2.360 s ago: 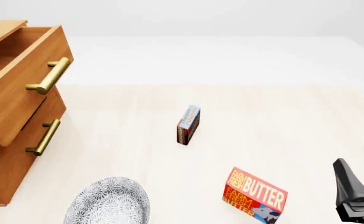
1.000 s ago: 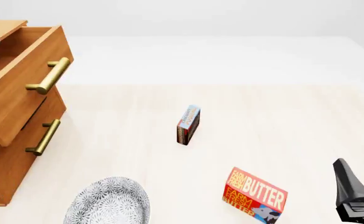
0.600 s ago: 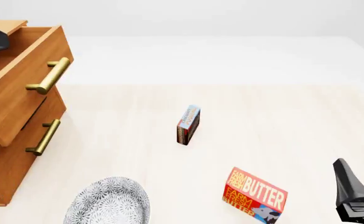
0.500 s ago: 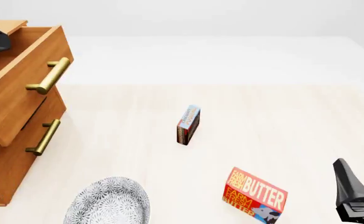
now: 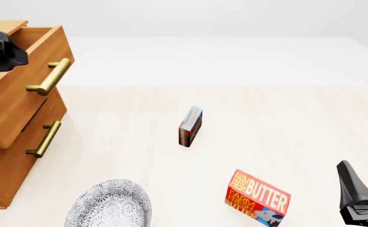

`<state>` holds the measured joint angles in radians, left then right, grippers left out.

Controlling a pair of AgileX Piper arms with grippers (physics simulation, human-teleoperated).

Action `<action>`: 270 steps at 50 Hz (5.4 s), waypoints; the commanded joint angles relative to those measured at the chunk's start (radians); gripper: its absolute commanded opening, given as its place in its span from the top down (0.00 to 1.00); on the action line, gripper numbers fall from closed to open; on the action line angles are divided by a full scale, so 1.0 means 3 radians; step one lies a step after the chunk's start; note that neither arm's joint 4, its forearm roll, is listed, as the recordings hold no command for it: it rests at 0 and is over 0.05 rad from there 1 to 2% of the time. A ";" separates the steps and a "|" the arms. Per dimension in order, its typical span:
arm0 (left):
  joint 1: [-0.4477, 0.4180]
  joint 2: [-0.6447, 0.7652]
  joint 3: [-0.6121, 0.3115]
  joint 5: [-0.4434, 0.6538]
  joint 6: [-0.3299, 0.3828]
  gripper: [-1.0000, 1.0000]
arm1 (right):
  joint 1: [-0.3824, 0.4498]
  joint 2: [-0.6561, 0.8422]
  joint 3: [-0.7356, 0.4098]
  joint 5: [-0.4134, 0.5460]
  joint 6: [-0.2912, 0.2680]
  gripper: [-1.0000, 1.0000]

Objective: Put the chocolate pudding in the top drawer of the cabinet and close it.

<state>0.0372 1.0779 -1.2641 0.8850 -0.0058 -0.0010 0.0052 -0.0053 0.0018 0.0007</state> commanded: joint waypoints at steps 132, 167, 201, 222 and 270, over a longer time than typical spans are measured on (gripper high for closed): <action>-0.0497 0.0411 0.0389 -0.0287 -0.0120 0.00 | 0.0000 0.0000 0.0000 0.0000 0.0000 0.00; -0.0816 0.0455 0.0425 -0.0487 -0.0292 0.00 | 0.0000 0.0000 0.0000 0.0000 0.0000 0.00; -0.1050 0.0604 0.0425 -0.0635 -0.0419 0.00 | 0.0000 0.0000 0.0000 0.0000 0.0000 0.00; -0.1193 0.0674 0.0423 -0.0761 -0.0498 0.00 | 0.0000 0.0000 0.0000 0.0000 0.0000 0.00; -0.1518 0.0720 0.0251 -0.0897 -0.0531 0.00 | 0.0000 0.0000 0.0000 0.0000 -0.0001 0.00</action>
<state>-0.3366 1.2533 -1.1631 0.6351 -0.2356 -0.0010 0.0052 -0.0053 0.0018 0.0006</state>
